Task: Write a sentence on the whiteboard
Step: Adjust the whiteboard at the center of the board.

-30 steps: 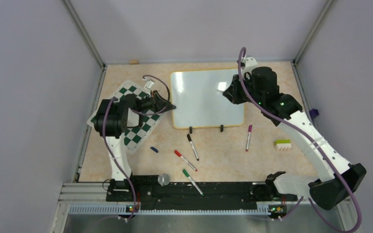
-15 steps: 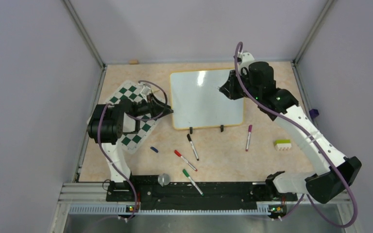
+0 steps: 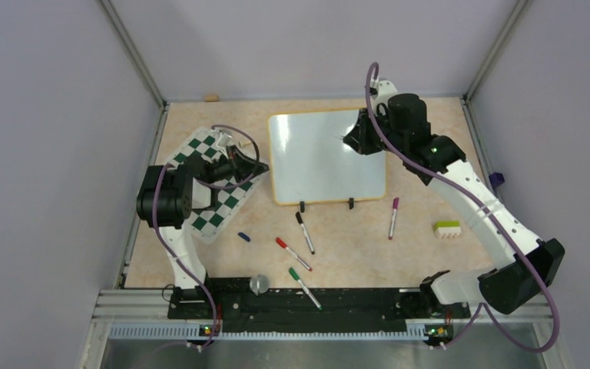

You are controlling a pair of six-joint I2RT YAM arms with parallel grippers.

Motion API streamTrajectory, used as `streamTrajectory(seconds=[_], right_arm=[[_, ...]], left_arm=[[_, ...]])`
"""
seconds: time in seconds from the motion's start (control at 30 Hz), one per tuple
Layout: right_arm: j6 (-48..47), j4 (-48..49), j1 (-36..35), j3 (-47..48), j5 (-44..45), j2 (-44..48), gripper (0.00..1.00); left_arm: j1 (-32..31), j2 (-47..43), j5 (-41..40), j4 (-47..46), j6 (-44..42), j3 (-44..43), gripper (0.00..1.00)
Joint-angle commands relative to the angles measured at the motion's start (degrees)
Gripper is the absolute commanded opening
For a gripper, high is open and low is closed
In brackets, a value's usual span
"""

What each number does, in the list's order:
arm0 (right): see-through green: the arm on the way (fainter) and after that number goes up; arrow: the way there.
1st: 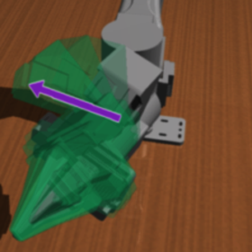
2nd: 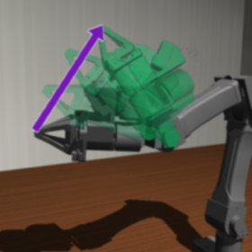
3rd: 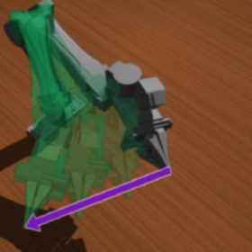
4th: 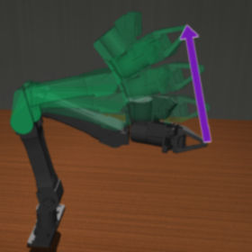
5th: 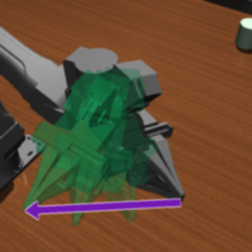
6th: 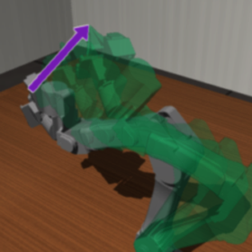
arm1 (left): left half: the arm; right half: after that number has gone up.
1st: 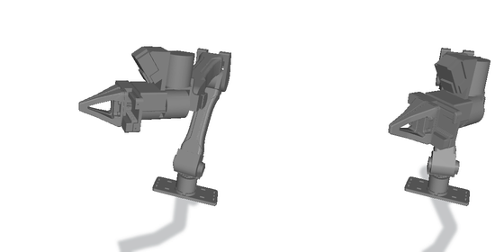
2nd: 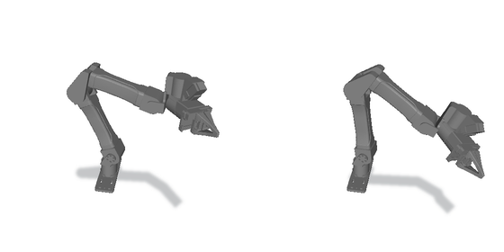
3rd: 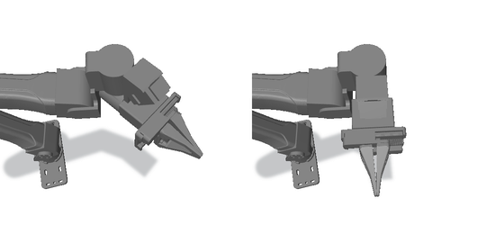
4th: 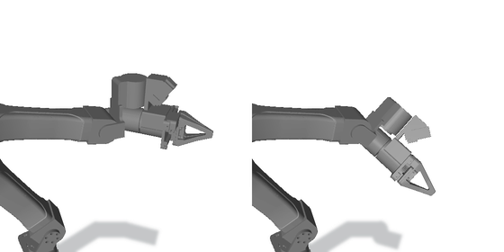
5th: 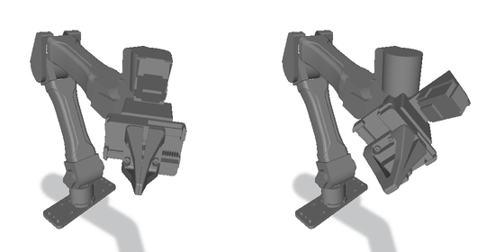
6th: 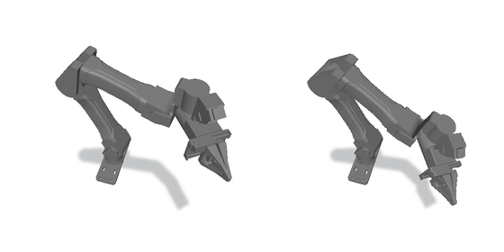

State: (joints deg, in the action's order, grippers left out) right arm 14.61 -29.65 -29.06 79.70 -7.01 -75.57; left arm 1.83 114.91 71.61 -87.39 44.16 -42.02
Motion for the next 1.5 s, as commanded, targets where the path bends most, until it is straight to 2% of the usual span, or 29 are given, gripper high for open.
streamTrajectory(seconds=[0.0,0.13,0.23,0.27,0.3,0.33,0.37,0.4,0.8,0.9,1.27,1.33,1.47], right_arm=[[0.9,2.5,0.6,2.7,-0.7,0.0,0.0],[1.5,3.2,0.6,2.8,-1.2,-0.7,0.0],[1.9,3.7,0.6,3.0,-2.0,-1.3,0.0],[1.9,3.7,0.7,3.4,-2.3,-1.6,0.0],[2.0,3.7,0.7,3.6,-2.2,-1.8,0.0],[2.3,3.7,0.7,4.0,-2.0,-2.1,0.0],[2.6,3.5,0.7,4.5,-1.7,-2.4,0.0],[2.9,3.3,0.6,5.1,-1.3,-2.8,0.0],[1.8,3.2,-5.5,10.3,4.4,-8.5,0.0],[1.8,4.2,-5.6,10.6,4.2,-8.7,0.0],[-0.6,5.1,-8.0,13.7,5.3,-11.5,0.0],[-0.8,5.0,-8.2,14.2,5.3,-11.9,0.0],[-0.9,5.3,-8.5,14.1,4.9,-12.1,0.0]], left_arm=[[-0.1,-0.2,-0.3,-5.3,-2.1,-0.7,0.15],[-0.3,-0.4,0.0,-5.3,-2.5,-0.8,0.17],[-0.4,-0.2,0.5,-5.3,-2.2,-1.4,0.28],[-0.5,-0.2,0.6,-5.3,-2.2,-1.4,0.36],[-0.5,-0.1,0.6,-5.3,-2.2,-1.5,0.54],[-0.4,0.1,0.7,-5.3,-2.1,-1.8,0.75],[-0.5,0.2,0.9,-5.3,-1.6,-2.0,0.83],[-0.5,0.5,0.9,-5.3,-1.3,-2.3,0.85],[-0.5,0.6,-1.9,-5.3,0.1,-2.4,0.82],[-0.6,1.4,-1.2,-5.3,1.3,-3.5,0.83],[-3.3,7.2,6.2,-5.3,8.8,-13.6,0.74],[-3.5,7.5,6.3,-5.3,9.3,-14.0,0.74],[-3.5,8.2,5.8,-5.3,10.1,-14.5,0.82]])
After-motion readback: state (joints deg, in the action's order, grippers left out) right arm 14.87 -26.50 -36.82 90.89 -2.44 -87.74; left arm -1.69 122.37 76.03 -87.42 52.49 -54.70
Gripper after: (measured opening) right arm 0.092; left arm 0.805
